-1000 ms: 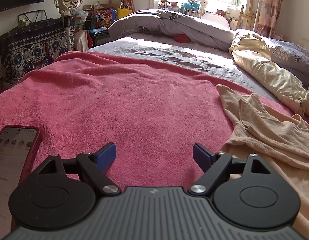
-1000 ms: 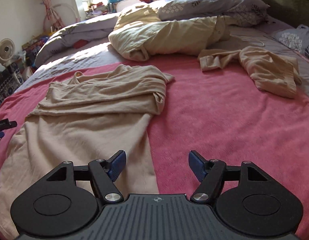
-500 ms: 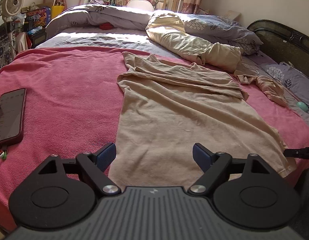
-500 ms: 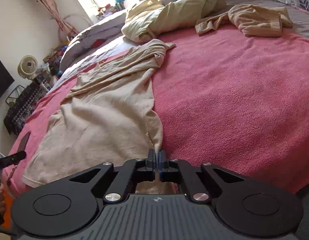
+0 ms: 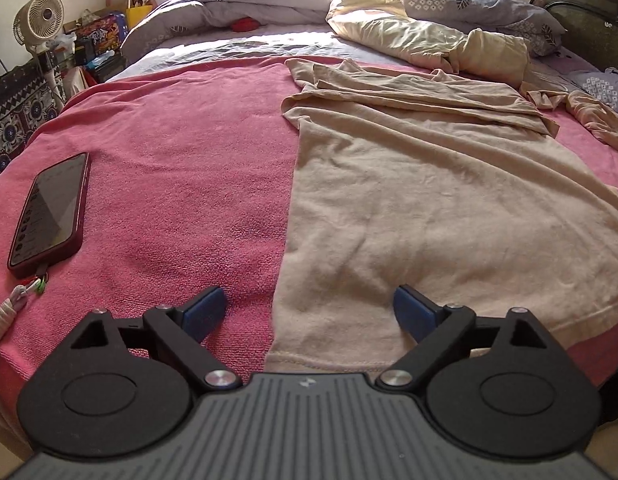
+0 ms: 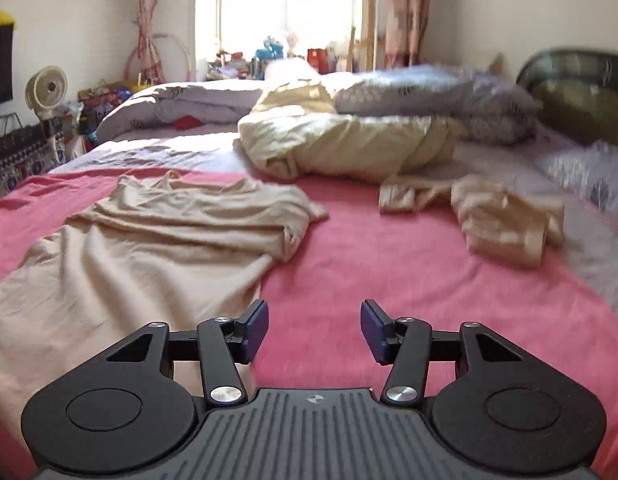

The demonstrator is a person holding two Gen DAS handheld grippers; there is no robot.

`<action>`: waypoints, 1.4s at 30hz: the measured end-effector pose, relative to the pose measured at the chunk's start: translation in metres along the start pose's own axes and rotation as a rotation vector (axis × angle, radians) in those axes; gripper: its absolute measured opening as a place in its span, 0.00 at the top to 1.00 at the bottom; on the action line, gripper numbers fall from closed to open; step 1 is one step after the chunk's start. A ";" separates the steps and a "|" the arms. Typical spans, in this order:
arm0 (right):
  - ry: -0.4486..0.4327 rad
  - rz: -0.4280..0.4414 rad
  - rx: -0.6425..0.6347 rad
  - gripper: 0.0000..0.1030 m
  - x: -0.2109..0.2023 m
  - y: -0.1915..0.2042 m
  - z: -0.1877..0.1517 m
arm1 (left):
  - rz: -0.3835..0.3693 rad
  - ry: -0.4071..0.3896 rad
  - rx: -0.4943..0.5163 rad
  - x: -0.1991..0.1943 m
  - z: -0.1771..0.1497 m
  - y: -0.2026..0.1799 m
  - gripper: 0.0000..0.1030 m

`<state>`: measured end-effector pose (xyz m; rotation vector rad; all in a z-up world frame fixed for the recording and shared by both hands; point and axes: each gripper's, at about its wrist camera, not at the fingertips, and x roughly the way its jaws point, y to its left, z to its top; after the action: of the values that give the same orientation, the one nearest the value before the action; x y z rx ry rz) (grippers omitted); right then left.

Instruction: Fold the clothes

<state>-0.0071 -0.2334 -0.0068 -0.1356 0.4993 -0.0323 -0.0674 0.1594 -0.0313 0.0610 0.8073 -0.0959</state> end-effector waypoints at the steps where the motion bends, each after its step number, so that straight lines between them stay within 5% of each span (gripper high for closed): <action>1: -0.011 -0.037 -0.072 0.51 0.023 0.011 0.010 | -0.001 -0.004 -0.003 0.000 -0.001 0.000 0.09; 9: 0.049 -0.160 -0.592 0.57 0.162 0.089 0.025 | -0.030 -0.029 -0.009 0.000 -0.006 0.006 0.08; 11: 0.094 -0.135 -0.596 0.86 0.172 0.092 0.022 | -0.037 -0.037 -0.003 0.001 -0.007 0.007 0.07; 13: 0.077 -0.136 -0.590 0.89 0.164 0.092 0.021 | -0.046 -0.041 -0.004 0.001 -0.008 0.008 0.07; 17: 0.064 -0.074 -0.508 0.91 0.128 0.083 0.023 | -0.055 -0.053 0.003 0.002 -0.009 0.010 0.06; 21: 0.155 0.040 -0.459 0.93 0.107 0.070 0.013 | -0.060 -0.035 -0.002 0.001 -0.003 0.011 0.06; 24: 0.163 0.104 -0.400 0.87 0.094 0.050 0.011 | -0.041 -0.052 0.005 -0.007 0.019 0.017 0.10; 26: 0.132 0.143 -0.244 0.53 0.096 0.021 0.023 | -0.049 -0.123 0.030 -0.011 0.045 0.025 0.10; 27: 0.120 0.159 -0.133 0.45 0.101 0.002 0.031 | -0.073 -0.157 0.036 -0.008 0.062 0.029 0.10; 31: 0.164 0.225 0.381 0.43 0.173 -0.072 0.050 | -0.173 -0.262 0.005 0.035 0.149 0.033 0.10; 33: 0.211 0.272 0.541 0.44 0.214 -0.086 0.051 | -0.199 -0.275 -0.031 0.069 0.189 0.029 0.10; 37: 0.236 0.300 0.544 0.43 0.254 -0.066 0.057 | -0.243 -0.181 -0.087 0.152 0.250 0.016 0.10; 42: 0.300 0.327 0.494 0.47 0.255 -0.054 0.068 | -0.193 0.021 -0.155 0.230 0.262 0.006 0.12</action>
<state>0.2490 -0.2947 -0.0617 0.4412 0.7926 0.1454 0.2797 0.1269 -0.0172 -0.1626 0.8380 -0.2144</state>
